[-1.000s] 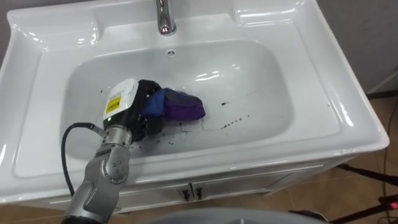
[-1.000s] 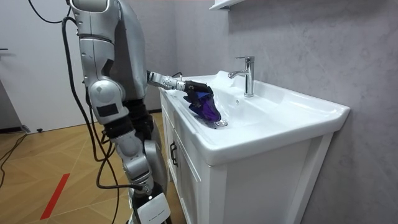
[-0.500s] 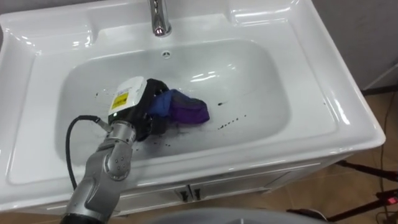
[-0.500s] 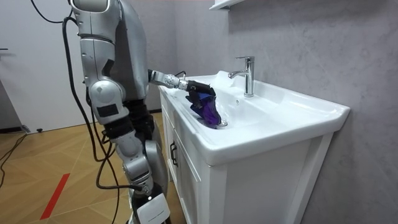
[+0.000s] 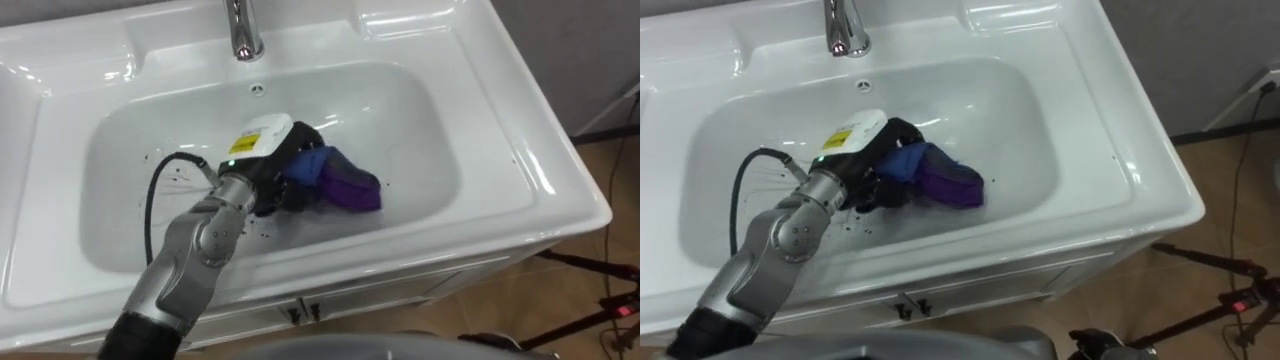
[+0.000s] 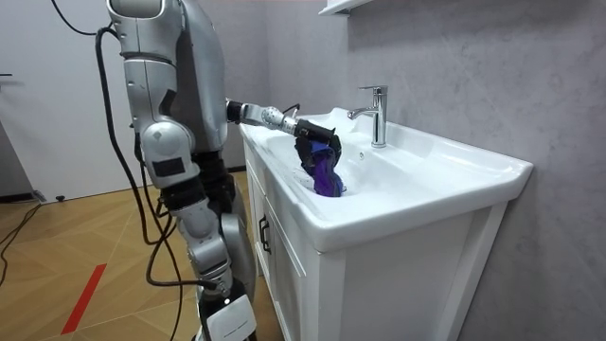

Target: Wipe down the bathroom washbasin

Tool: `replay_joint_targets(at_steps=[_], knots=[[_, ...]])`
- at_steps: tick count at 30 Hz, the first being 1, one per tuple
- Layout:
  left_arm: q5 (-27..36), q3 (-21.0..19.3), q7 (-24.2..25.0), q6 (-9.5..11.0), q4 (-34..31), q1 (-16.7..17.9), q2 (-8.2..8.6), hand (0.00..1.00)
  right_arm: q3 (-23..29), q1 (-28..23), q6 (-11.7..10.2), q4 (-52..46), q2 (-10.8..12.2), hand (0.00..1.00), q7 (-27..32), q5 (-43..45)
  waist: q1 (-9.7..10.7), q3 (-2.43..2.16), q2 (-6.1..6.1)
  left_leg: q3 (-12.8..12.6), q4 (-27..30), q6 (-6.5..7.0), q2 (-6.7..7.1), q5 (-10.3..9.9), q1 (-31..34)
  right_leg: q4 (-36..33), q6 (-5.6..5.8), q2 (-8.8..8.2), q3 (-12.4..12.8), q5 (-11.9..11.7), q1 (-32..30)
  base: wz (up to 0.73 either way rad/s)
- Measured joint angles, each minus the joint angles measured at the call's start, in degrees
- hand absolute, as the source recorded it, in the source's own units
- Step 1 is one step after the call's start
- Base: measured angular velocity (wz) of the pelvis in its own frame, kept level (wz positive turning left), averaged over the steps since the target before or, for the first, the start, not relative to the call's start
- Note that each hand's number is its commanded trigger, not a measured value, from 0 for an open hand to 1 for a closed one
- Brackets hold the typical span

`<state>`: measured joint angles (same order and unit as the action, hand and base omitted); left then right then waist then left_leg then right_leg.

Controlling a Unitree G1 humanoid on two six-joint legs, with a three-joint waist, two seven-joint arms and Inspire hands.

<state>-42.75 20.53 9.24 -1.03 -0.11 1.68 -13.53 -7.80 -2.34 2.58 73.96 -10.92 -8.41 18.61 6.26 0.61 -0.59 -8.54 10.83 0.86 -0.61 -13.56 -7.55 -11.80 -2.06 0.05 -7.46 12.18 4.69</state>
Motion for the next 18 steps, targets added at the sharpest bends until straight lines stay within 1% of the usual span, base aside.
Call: replay_joint_targets(at_steps=[2, 4, 5, 7, 9, 10, 13, 15, 18], knots=[[-0.02, 0.0, 0.41, 0.0, 0.0, -0.38, 0.13, 1.0, -0.06, -0.04, 0.04, 0.24, 0.01, 0.0, 0.31, -0.01, -0.04, -0.01, 0.06, -0.71, 0.02, 0.0, -0.12, 0.0, -0.09, -0.11, -0.01, 0.08, 0.33, -0.01, -0.02, -0.13], [-0.02, 0.0, 0.65, -0.02, 0.0, -0.54, 0.14, 1.0, -0.54, -0.09, 0.05, 0.27, 0.01, 0.0, 0.36, 0.0, 0.26, 0.05, 0.23, -0.72, 0.03, 0.0, -0.28, 0.0, -0.05, -0.44, -0.04, 0.09, 0.22, -0.02, -0.01, -0.05], [0.05, -0.01, 1.09, -0.03, 0.0, -0.79, 0.21, 1.0, -0.67, -0.17, 0.05, 0.36, 0.05, 0.0, 0.36, -0.06, 0.82, 0.11, 0.28, -0.83, 0.02, 0.0, -0.57, 0.0, -0.06, -0.68, -0.04, 0.08, 0.31, -0.02, -0.08, 0.03], [0.06, -0.03, 1.7, -0.08, 0.01, -0.82, 0.19, 1.0, -0.65, -0.27, 0.07, 0.41, 0.13, 0.0, 0.42, -0.04, 1.49, 0.15, 0.25, -1.0, 0.0, 0.0, -0.63, 0.0, -0.11, -0.84, -0.04, 0.08, 0.3, -0.02, -0.08, 0.0], [0.05, -0.03, 2.54, -0.17, 0.01, -0.84, 0.26, 1.0, -0.65, -0.32, 0.07, 0.43, 0.19, 0.0, 0.94, -0.02, 1.75, 0.17, 0.23, -1.33, -0.01, -0.01, -0.65, 0.0, -0.19, -0.85, -0.05, 0.08, 0.41, -0.03, -0.04, -0.05], [0.06, 0.01, 2.88, -0.18, 0.04, -0.84, 0.28, 1.0, -0.63, -0.39, 0.08, 0.44, 0.29, 0.0, 1.45, 0.0, 2.05, 0.21, 0.17, -1.86, -0.01, -0.01, -0.67, 0.0, -0.27, -0.87, -0.05, 0.07, 0.52, -0.03, -0.05, -0.06], [0.63, 0.02, 2.98, -0.28, 0.2, -0.84, 0.67, 1.0, -1.15, -0.65, 0.16, 0.43, 0.46, 0.0, 2.17, 0.1, 2.25, 0.29, 0.05, -2.4, -0.01, -0.01, -0.69, 0.0, -0.27, -0.91, -0.08, 0.08, 0.91, -0.06, -0.27, -0.06], [1.07, 0.04, 2.98, -0.78, 0.46, -0.84, 1.18, 1.0, -1.87, -0.68, 0.92, 0.36, 0.49, 0.0, 2.2, 0.04, 2.52, 0.31, 0.02, -2.46, -0.01, -0.01, -0.67, 0.0, -0.14, -0.9, -0.06, 0.06, 1.02, -0.08, -0.8, 0.0], [1.77, 0.09, 2.99, -1.65, 0.59, -0.84, 1.34, 1.0, -2.2, -0.76, 1.52, 0.32, 0.62, 0.0, 2.13, 0.04, 2.78, 0.4, -0.12, -2.6, 0.01, 0.0, -0.7, 0.0, -0.2, -0.81, -0.06, 0.08, 1.16, -0.08, -0.92, 0.0]])
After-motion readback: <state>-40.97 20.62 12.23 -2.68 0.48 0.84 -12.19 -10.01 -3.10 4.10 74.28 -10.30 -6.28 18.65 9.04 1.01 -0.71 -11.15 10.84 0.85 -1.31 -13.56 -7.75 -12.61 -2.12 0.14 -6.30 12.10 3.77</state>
